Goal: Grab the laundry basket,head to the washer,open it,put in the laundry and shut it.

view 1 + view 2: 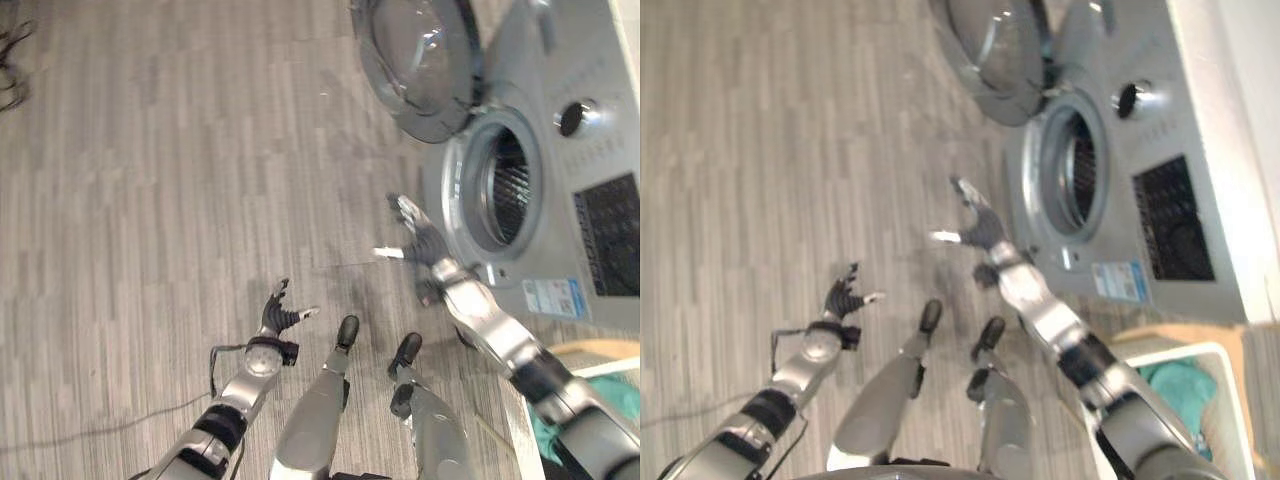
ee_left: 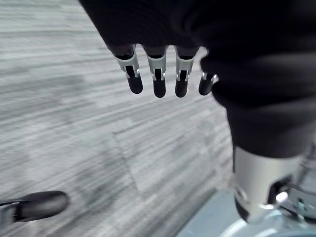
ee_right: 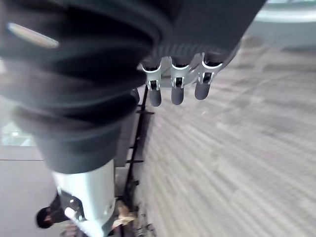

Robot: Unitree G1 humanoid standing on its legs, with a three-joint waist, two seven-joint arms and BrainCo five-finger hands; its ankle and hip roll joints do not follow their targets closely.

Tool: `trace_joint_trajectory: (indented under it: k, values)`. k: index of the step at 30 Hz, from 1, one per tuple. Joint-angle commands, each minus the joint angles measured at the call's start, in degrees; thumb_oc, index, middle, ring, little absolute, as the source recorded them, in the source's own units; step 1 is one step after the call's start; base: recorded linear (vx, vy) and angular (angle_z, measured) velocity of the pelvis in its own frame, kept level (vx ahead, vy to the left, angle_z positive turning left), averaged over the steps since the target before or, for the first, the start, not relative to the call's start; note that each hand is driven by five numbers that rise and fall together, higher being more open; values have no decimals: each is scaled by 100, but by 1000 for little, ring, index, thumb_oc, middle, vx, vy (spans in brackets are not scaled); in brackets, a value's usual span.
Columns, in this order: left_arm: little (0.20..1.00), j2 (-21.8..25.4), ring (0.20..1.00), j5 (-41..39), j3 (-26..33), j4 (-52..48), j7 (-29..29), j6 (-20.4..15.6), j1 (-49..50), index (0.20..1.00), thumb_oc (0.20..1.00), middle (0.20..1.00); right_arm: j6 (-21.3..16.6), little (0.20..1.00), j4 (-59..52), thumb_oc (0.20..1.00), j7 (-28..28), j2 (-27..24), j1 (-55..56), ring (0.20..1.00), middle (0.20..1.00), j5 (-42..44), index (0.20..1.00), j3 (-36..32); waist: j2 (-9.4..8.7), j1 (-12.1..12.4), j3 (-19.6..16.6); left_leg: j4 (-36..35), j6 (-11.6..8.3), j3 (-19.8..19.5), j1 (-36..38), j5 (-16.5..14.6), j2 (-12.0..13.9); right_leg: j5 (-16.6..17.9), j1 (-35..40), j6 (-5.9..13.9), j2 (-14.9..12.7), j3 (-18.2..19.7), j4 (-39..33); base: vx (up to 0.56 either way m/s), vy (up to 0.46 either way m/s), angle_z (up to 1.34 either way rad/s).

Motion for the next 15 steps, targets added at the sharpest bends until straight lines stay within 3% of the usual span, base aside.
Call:
trace_joint_trajectory:
  k: [1,4,9,10,15]
  values:
    - [1000,-19,1000,388,141,161,317,-169,-706,1000,1000,1000,-277,1000,-36,1000,269,221,-644,1000,1000,-535,1000,82,-100,-56,108,478,41,190,10,-697,136,-279,400,398,-105,134,-187,-79,44,-95]
    - [1000,230,1000,597,133,325,581,-135,-1478,1000,1000,1000,-349,1000,-163,1000,279,38,-382,1000,1000,-821,1000,48,-145,-361,154,496,63,393,-81,-686,191,-186,207,418,-54,302,-197,-71,55,-47]
    - [1000,1104,1000,844,325,1217,882,-67,-2704,1000,1000,1000,-578,1000,-369,1000,351,-336,163,1000,1000,-905,1000,-221,-251,-850,199,477,74,712,-209,-648,290,19,-64,476,65,542,-295,-25,31,-47]
    - [1000,1103,1000,843,321,1224,881,-71,-2712,1000,1000,1000,-576,1000,-372,1000,352,-337,163,1000,1000,-904,1000,-226,-252,-846,199,478,74,715,-212,-648,290,20,-68,476,65,544,-296,-7,16,-51]
    - [1000,1995,1000,1042,533,2201,932,68,-3228,1000,1000,1000,-786,1000,-512,1000,347,-655,403,1000,1000,-879,1000,-565,-325,-1151,219,533,76,937,-370,-624,371,145,-301,513,167,717,-332,3,22,-34]
